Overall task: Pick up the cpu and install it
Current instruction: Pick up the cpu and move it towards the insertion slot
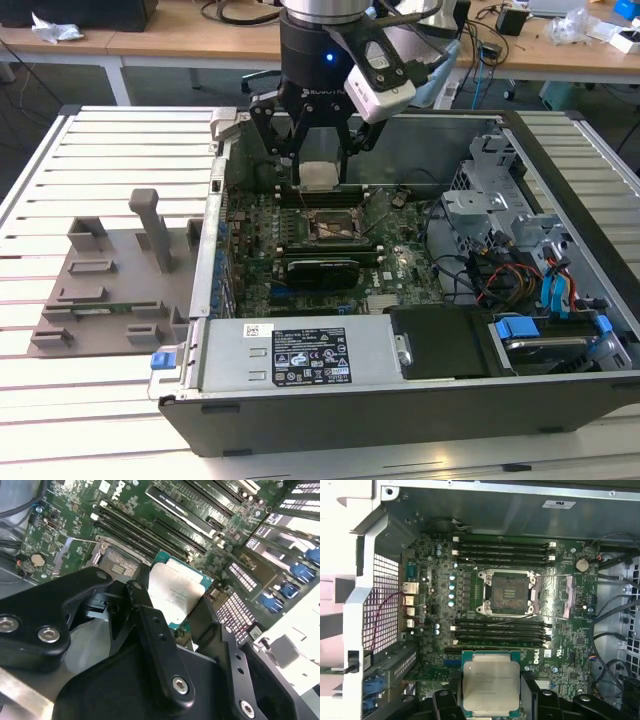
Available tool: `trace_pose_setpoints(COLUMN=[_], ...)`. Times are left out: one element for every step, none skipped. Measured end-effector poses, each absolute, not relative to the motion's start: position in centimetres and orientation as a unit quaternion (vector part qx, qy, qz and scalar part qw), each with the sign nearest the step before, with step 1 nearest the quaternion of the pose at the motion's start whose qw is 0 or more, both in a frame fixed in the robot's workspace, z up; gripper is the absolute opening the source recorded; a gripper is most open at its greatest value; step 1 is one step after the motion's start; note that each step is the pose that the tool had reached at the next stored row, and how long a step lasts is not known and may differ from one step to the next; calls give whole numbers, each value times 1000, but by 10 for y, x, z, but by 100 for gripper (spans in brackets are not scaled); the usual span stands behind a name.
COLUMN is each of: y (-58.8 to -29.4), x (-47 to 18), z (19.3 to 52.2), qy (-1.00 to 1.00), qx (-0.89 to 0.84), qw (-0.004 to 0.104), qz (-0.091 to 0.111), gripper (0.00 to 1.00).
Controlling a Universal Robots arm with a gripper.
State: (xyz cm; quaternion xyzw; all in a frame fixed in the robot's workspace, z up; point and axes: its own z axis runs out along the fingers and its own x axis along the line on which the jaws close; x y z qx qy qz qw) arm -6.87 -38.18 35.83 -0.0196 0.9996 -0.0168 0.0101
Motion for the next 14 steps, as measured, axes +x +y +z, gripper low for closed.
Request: trace_pose_setpoints(y=[-382, -382, -382, -382, -382, -381, -381, -381, -380, -379, -379, -379, -378, -378], x=[-67, -66, -65, -63, -61, -60, -56, -51, -44, -37, -34, -33, -32, -32], z=[358, 357, 356, 356, 355, 354, 352, 348, 345, 338, 333, 331, 329, 328], qy=[1000, 1000, 1000, 1000, 1000, 1000, 1000, 1000, 1000, 1000, 1000, 1000, 1000, 1000], qx=[-20, -20, -20, -20, -20, -20, -20, -20, -20, -20, -20, -20, -20, -20], qw=[10, 10, 10, 10, 10, 10, 10, 10, 10, 10, 10, 10, 10, 10], qz=[-17, -17, -17, -17, -17, -17, -17, -17, -17, -17, -17, -17, -17, -17], gripper=[55, 55, 55, 55, 55, 55, 55, 55, 55, 55, 55, 55, 55, 55])
